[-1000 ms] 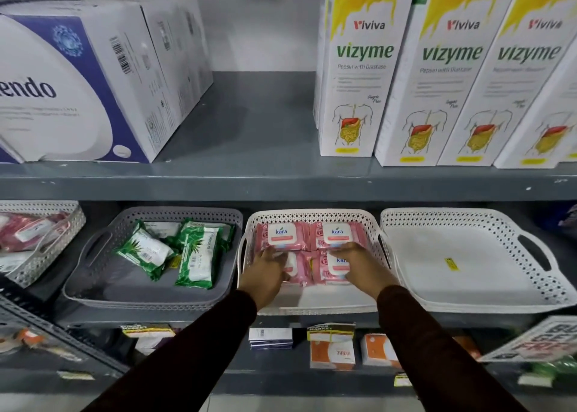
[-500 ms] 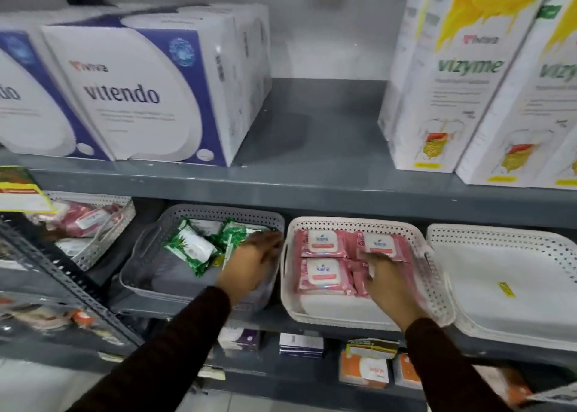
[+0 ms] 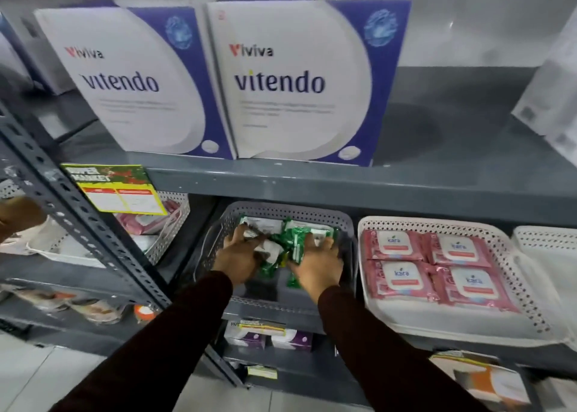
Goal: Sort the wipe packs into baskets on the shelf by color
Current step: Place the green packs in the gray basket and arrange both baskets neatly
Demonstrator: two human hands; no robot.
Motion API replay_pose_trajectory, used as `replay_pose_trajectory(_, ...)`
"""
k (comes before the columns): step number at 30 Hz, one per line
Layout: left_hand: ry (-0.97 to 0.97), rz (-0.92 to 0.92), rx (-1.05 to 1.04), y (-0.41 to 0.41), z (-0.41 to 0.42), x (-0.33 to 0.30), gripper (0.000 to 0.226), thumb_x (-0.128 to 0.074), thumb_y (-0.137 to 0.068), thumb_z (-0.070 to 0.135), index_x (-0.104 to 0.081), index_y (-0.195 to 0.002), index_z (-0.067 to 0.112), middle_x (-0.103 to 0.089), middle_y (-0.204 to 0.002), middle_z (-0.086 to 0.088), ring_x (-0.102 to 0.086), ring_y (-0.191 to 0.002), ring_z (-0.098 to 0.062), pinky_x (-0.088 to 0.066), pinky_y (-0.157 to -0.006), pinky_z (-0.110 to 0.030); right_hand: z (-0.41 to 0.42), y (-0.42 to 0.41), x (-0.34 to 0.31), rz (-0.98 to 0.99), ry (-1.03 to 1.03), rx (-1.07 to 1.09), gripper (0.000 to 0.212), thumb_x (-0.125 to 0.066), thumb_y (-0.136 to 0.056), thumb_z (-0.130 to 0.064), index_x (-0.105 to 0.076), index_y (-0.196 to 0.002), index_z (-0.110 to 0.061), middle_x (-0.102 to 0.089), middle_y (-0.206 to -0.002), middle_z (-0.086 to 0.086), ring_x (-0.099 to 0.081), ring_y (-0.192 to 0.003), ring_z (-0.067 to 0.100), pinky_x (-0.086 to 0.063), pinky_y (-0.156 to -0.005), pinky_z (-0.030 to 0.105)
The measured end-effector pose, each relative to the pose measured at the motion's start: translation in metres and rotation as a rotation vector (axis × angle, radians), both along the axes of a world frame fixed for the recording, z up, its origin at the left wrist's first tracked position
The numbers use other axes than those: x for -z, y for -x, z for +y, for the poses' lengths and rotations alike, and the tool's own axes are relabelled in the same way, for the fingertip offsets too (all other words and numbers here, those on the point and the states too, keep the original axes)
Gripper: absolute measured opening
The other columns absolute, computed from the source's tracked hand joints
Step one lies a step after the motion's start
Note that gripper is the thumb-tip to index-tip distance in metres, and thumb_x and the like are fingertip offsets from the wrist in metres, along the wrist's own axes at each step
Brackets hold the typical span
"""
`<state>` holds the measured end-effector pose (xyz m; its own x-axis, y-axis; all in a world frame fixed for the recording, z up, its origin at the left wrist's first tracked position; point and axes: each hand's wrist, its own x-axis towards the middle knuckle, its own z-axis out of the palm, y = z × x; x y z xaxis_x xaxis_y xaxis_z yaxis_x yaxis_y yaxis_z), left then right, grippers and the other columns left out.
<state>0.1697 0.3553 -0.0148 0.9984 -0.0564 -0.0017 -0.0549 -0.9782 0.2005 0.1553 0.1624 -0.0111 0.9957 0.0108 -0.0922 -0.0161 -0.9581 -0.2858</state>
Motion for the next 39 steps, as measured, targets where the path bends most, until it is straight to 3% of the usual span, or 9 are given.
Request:
replay_pose_trajectory(7, -0.030, 0.170, -0.047, 0.004, 0.025, 0.021, 0.054, -0.050, -0.086, 0.059, -0.053, -0.133, 0.033, -0.053, -0.135, -0.017, -0.045, -0.126, -0.033, -0.042, -0.099, -0.036, -0.006, 0.007, 0.006, 0.103, 0.023, -0.135, 0.071, -0.058, -0.083, 0.001, -0.038, -0.146, -0.022, -0.056, -0.136, 0.012, -0.047, -0.128, 0.035, -0.041, -0.097, 0.052)
replay_pose_trajectory(10, -0.024, 0.172, -0.046, 0.000, 0.022, 0.017, 0.050, -0.053, -0.095, 0.045, -0.050, -0.137, 0.018, -0.048, -0.141, -0.019, -0.038, -0.134, -0.031, -0.035, -0.102, -0.033, -0.011, 0.001, 0.010, 0.108, -0.072, -0.270, 0.084, -0.047, -0.079, 0.020, -0.044, -0.147, -0.029, -0.067, -0.123, 0.014, -0.065, -0.097, 0.028, -0.052, -0.080, 0.040)
replay_pose_trajectory(13, 0.048, 0.145, -0.079, -0.005, 0.019, 0.020, 0.055, -0.056, -0.095, 0.043, -0.048, -0.138, 0.010, -0.037, -0.148, -0.022, -0.036, -0.134, -0.034, -0.033, -0.103, -0.032, -0.011, -0.009, 0.016, 0.082, -0.129, -0.367, 0.093, -0.041, -0.074, 0.030, -0.043, -0.149, -0.025, -0.040, -0.155, 0.017, -0.045, -0.139, 0.032, -0.042, -0.111, 0.042)
replay_pose_trajectory(17, 0.051, 0.144, -0.103, -0.005, 0.012, 0.016, 0.059, -0.051, -0.097, 0.046, -0.045, -0.136, 0.003, -0.032, -0.152, -0.020, -0.030, -0.137, -0.033, -0.029, -0.106, -0.034, -0.010, -0.010, 0.020, 0.159, -0.124, -0.389, 0.076, -0.050, -0.088, 0.014, -0.036, -0.152, -0.024, -0.013, -0.166, 0.009, -0.007, -0.153, 0.035, -0.017, -0.122, 0.055)
replay_pose_trajectory(20, 0.010, 0.063, -0.086, -0.007, 0.009, 0.017, 0.070, -0.033, -0.101, 0.049, -0.003, -0.154, 0.013, 0.004, -0.160, -0.015, -0.003, -0.145, -0.041, -0.008, -0.115, -0.052, -0.006, -0.012, 0.022, 0.124, -0.135, -0.311, 0.063, -0.044, -0.101, -0.037, -0.020, -0.157, -0.023, 0.004, -0.167, 0.006, 0.011, -0.153, 0.032, 0.008, -0.118, 0.059)
replay_pose_trajectory(23, -0.060, 0.046, 0.090, -0.019, 0.010, 0.027, 0.062, -0.009, -0.100, 0.047, 0.014, -0.151, 0.021, 0.026, -0.155, -0.006, 0.023, -0.142, -0.037, 0.014, -0.112, -0.055, -0.002, -0.022, 0.029, 0.029, 0.009, -0.275, 0.064, -0.023, -0.103, -0.047, -0.002, -0.158, -0.024, 0.008, -0.167, 0.008, 0.012, -0.153, 0.029, 0.009, -0.119, 0.061)
replay_pose_trajectory(30, -0.081, 0.084, 0.138, -0.031, 0.015, 0.040, 0.071, 0.001, -0.090, 0.053, 0.004, -0.154, 0.022, 0.008, -0.162, 0.000, 0.013, -0.146, -0.027, 0.011, -0.116, -0.049, 0.001, -0.033, 0.033, 0.091, 0.034, -0.261, 0.064, -0.015, -0.102, -0.052, -0.001, -0.158, -0.025, 0.008, -0.167, 0.006, 0.012, -0.153, 0.029, 0.010, -0.118, 0.062)
replay_pose_trajectory(34, 0.038, -0.100, 0.123, -0.013, -0.033, 0.019, 0.062, -0.021, -0.104, 0.038, 0.000, -0.153, 0.008, 0.003, -0.161, -0.011, 0.008, -0.147, -0.029, 0.004, -0.119, -0.042, -0.030, -0.028, 0.008, -0.110, -0.127, -0.191, 0.062, -0.023, -0.104, -0.044, -0.009, -0.158, -0.018, 0.000, -0.168, 0.009, 0.012, -0.153, 0.028, 0.008, -0.122, 0.053)
replay_pose_trajectory(39, 0.209, -0.378, 0.477, 0.031, -0.176, -0.003, 0.049, -0.046, -0.094, 0.013, -0.041, -0.140, -0.003, -0.043, -0.145, -0.022, -0.041, -0.134, -0.034, -0.034, -0.109, -0.038, -0.155, 0.008, -0.005, -0.238, -0.122, 0.042, 0.061, -0.017, -0.099, -0.043, -0.022, -0.156, -0.023, -0.011, -0.166, 0.007, -0.001, -0.154, 0.027, -0.002, -0.123, 0.055)
